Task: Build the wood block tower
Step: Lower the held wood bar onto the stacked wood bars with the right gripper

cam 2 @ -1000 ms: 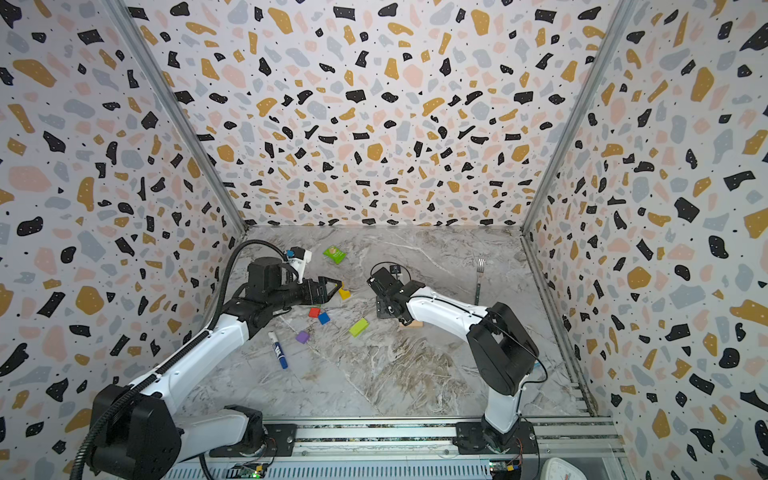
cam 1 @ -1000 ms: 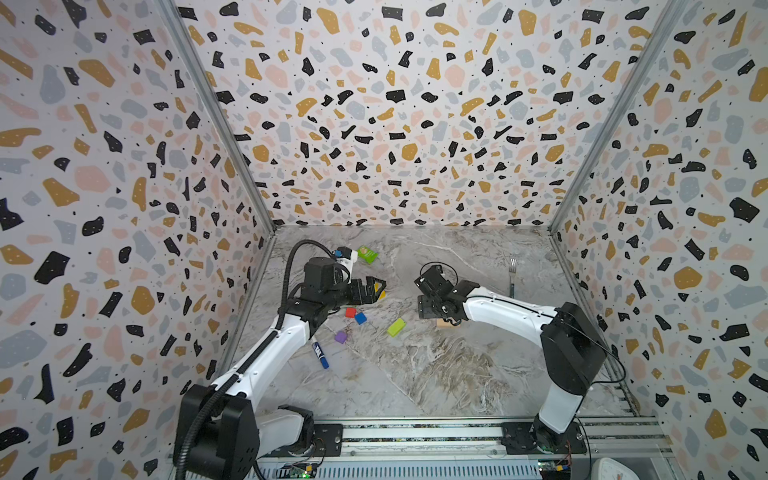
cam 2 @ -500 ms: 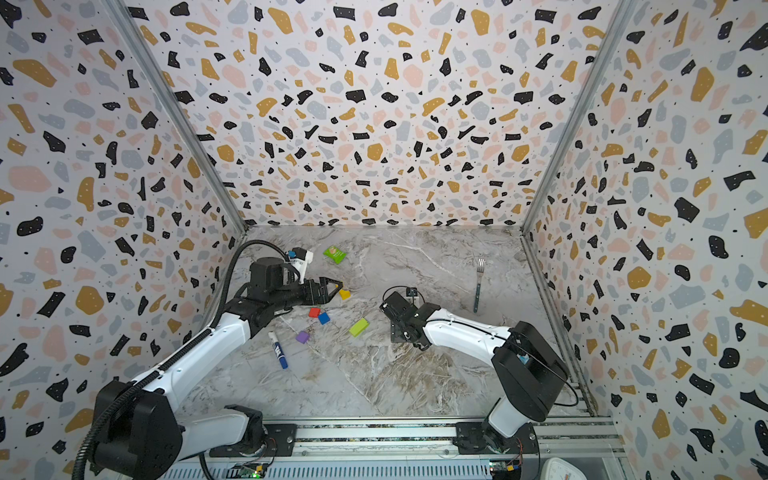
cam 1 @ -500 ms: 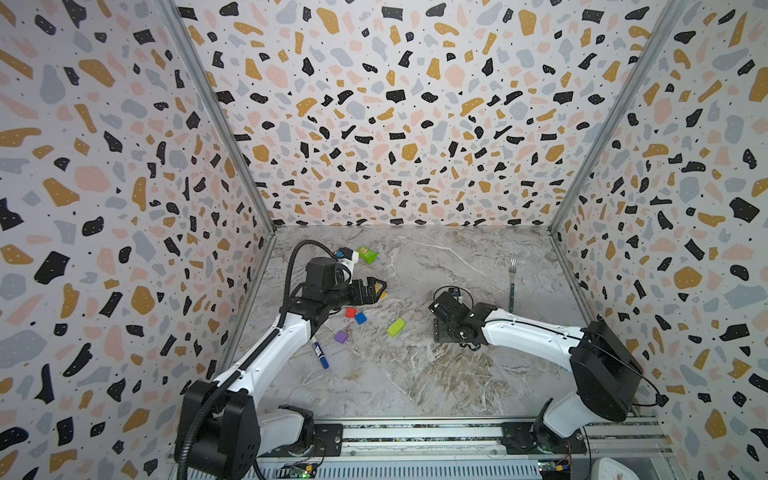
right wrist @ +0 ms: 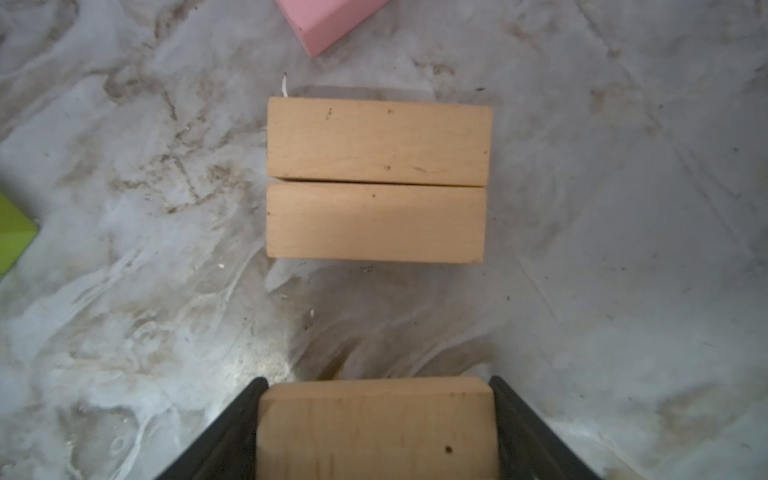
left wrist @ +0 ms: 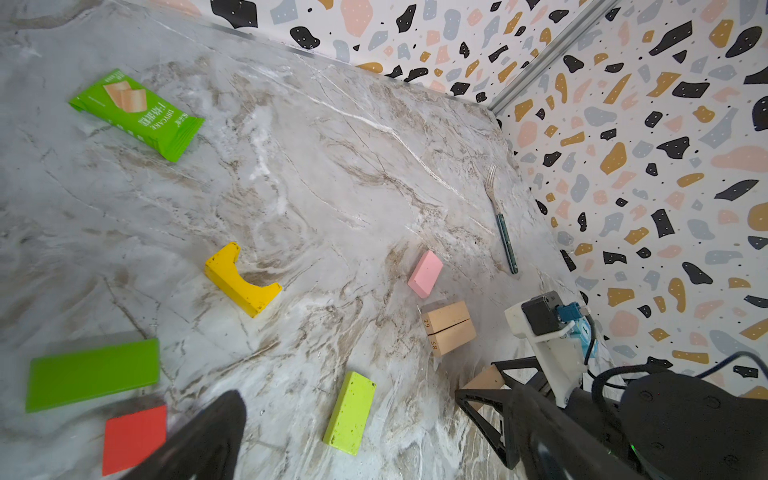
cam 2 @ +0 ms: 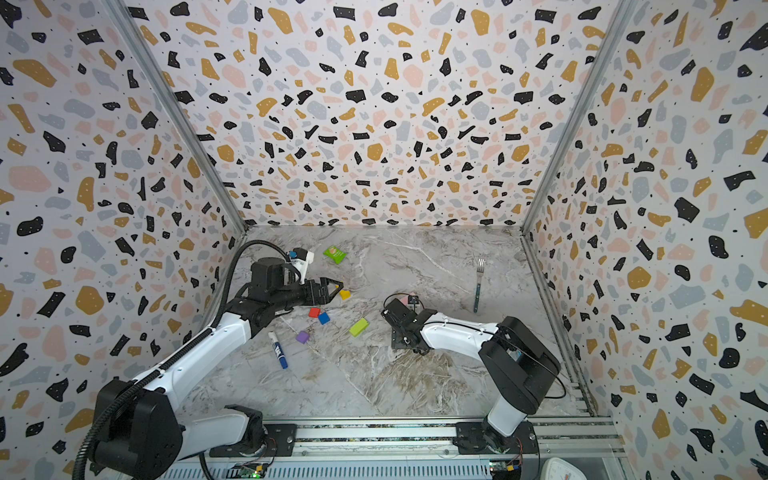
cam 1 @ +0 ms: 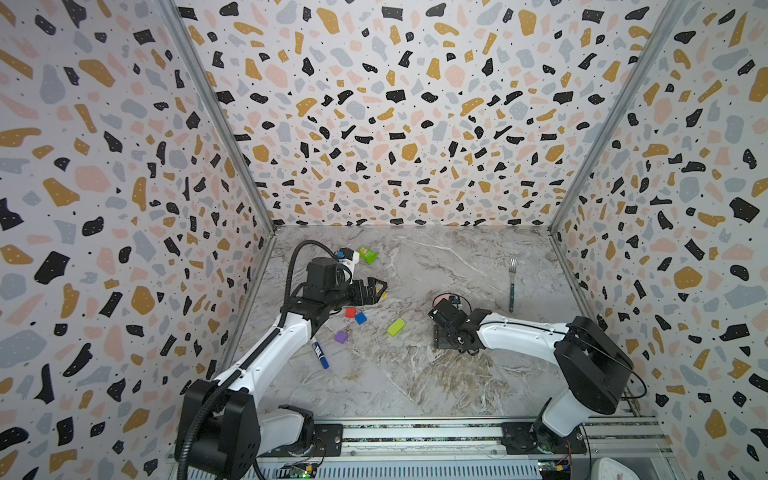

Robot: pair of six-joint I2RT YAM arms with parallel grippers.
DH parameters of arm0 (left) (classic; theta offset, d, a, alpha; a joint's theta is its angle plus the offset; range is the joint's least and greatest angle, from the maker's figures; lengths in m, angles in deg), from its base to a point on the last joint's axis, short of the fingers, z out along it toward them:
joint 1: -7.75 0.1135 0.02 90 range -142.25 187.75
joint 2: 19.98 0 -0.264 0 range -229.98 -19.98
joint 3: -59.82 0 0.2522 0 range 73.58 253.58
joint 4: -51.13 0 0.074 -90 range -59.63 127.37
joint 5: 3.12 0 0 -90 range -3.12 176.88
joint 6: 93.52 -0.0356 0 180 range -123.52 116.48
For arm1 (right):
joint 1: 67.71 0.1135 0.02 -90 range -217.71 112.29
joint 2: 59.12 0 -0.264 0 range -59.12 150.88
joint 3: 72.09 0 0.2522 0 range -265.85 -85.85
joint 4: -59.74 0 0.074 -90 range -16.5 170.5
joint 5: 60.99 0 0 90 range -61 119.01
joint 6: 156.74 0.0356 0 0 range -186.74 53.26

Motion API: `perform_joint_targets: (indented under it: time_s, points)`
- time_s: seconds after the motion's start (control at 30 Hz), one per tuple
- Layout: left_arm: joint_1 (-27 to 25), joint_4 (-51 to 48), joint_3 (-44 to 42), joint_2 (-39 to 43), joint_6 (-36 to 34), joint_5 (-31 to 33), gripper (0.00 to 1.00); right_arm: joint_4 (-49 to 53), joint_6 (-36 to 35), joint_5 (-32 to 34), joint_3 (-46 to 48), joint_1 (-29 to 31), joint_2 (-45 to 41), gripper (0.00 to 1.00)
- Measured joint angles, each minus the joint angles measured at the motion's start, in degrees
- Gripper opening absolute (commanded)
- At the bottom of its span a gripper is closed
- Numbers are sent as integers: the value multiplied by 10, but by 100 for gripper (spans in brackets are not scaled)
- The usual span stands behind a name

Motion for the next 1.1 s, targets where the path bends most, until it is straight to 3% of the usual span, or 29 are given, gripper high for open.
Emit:
perform_joint_targets:
  time_s: [1.1]
  points:
    - [0, 0, 0, 0, 0, 4, 100, -53, 2, 20, -10, -23, 41, 67]
